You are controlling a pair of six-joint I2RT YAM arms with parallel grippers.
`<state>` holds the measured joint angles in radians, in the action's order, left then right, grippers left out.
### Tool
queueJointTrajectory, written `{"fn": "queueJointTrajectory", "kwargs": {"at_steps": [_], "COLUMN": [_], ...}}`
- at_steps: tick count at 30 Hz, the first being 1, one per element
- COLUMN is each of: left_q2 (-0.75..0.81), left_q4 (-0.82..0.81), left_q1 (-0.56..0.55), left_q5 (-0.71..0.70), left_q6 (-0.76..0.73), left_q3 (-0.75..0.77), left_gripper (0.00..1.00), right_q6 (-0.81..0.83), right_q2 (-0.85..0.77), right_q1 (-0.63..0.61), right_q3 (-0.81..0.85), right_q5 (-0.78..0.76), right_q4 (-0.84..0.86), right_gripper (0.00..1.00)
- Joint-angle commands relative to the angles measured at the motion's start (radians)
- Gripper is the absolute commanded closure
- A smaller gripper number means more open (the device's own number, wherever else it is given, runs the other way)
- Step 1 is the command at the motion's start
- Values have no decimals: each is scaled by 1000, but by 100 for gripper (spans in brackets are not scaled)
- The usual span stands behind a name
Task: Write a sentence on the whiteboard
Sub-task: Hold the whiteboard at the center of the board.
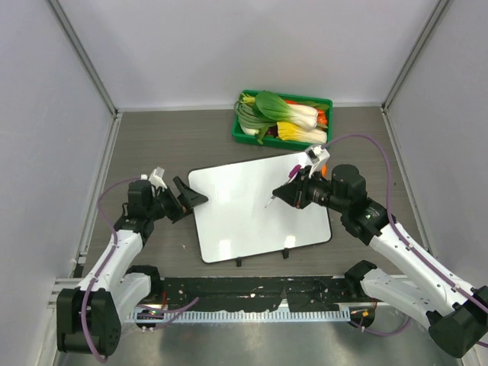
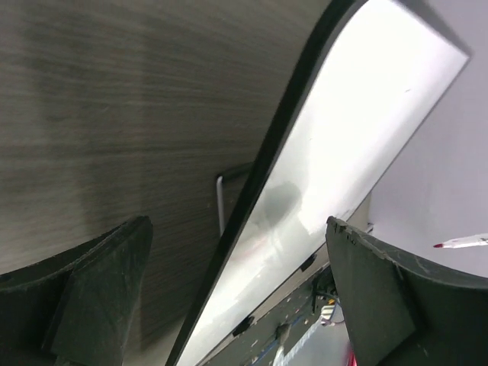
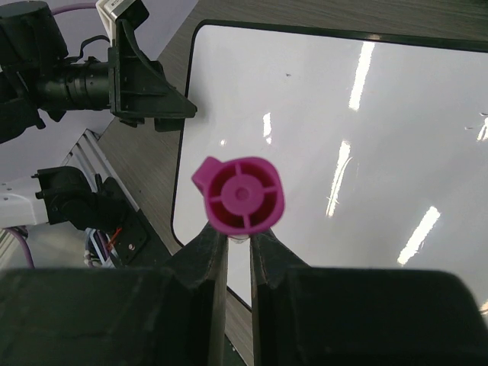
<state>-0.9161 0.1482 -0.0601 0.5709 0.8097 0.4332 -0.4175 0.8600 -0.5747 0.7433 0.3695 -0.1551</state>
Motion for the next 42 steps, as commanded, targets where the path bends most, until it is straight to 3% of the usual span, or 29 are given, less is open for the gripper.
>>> {"fn": "queueJointTrajectory", "kwargs": {"at_steps": [1,10,22,32,42], "left_q2": [-33,-105,-170,-288,-343], "left_q4": [-312,-522,-598,-751,-800], "left_q1": [5,5,-9,-15,-35], "left_q5": [89,103,76,161,204], "left_q6": [49,66,20,19,0], "left_q3": [-22,-88,-128,-137,-137], "left_gripper": [0,1,3,5,14], "right_q6": [3,11,-14,-18,-56], "right_q2": [-1,2,36,112,137], "right_q1": [-1,-1,-1,-1,-62], "right_q3": [18,18,10,83,88], "right_q5": [2,-34,-26,-30,-133], "right_q4": [65,68,100,54,149], "right_gripper": [99,99,99,99,99]}}
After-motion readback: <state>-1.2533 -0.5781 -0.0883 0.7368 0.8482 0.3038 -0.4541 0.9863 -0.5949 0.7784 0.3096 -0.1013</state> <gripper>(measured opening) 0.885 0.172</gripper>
